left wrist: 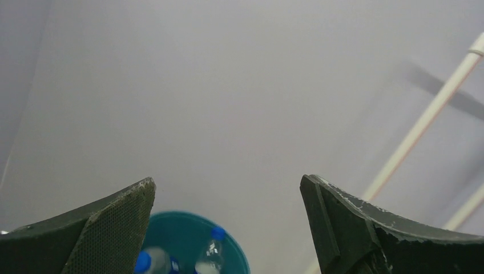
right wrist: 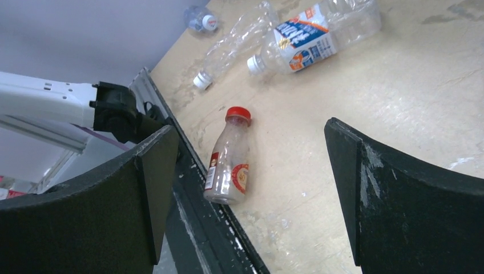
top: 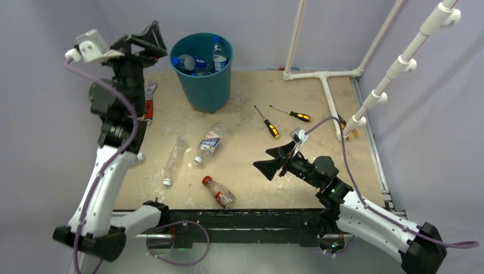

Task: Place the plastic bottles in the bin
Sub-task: Pick up the plastic bottle from the corner of the board.

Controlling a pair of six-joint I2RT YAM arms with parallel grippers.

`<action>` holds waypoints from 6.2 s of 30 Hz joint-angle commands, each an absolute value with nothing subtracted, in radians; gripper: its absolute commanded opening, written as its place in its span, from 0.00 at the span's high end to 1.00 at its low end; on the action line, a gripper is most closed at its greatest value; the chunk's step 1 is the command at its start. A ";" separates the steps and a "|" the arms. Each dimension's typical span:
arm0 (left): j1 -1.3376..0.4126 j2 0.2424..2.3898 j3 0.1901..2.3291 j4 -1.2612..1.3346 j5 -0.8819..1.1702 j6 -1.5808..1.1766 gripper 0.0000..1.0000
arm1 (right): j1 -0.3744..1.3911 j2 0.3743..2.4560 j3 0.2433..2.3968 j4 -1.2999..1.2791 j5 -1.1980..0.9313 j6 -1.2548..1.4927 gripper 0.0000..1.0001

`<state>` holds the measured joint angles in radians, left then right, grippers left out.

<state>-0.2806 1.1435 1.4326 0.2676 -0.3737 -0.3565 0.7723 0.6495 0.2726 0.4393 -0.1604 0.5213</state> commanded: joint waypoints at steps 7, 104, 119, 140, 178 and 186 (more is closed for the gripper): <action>-0.276 0.856 1.089 -0.198 -0.229 -0.710 0.01 | 0.775 0.776 0.322 0.432 -0.295 0.591 0.01; -0.515 0.800 0.702 0.301 0.513 -0.810 0.07 | 1.278 0.889 0.272 1.077 0.309 0.351 1.00; -0.600 0.885 0.667 0.441 0.552 -0.848 0.15 | 1.276 0.943 0.272 1.114 0.297 0.327 1.00; -0.668 0.895 0.655 0.456 0.559 -0.831 0.47 | 1.276 0.968 0.311 1.036 0.265 0.314 1.00; -0.708 0.737 0.999 -0.094 -0.230 -0.378 1.00 | 1.276 0.800 0.651 0.268 0.421 0.383 0.01; -0.708 0.862 1.158 0.011 -0.413 -0.198 1.00 | 1.276 0.730 0.607 0.254 0.473 0.385 0.01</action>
